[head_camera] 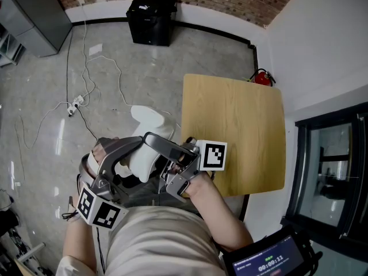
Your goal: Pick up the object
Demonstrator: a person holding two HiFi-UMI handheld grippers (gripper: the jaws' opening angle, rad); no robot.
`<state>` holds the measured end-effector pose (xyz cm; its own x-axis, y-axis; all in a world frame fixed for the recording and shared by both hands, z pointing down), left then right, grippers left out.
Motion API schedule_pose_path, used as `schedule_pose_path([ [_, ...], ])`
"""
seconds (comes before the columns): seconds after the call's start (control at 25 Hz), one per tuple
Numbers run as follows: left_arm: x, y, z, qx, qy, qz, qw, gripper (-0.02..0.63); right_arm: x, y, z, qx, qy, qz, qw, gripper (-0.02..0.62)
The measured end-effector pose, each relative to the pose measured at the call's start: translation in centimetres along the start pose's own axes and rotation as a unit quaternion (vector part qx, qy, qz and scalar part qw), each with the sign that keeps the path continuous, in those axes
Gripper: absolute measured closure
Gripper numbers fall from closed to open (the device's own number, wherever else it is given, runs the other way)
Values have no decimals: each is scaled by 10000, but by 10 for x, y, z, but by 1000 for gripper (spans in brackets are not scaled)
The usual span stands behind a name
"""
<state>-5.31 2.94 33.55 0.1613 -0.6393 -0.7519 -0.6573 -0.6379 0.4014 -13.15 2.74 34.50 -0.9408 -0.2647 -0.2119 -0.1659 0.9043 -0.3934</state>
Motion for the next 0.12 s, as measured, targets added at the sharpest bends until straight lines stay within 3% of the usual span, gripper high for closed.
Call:
schedule_pose_path([
  [0.12, -2, 2, -1, -54, -5, 19, 10000, 189, 1, -2, -3, -53, 11, -7, 10000, 187],
])
Point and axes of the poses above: the fingertips, and each gripper's own axes: y forward along the fingers, z to its left, x out of its top, the point moved 3 cm from there along -y, backward along the fingers, and after that the axes turned 8 degrees about -y, right-handed, at the moved point
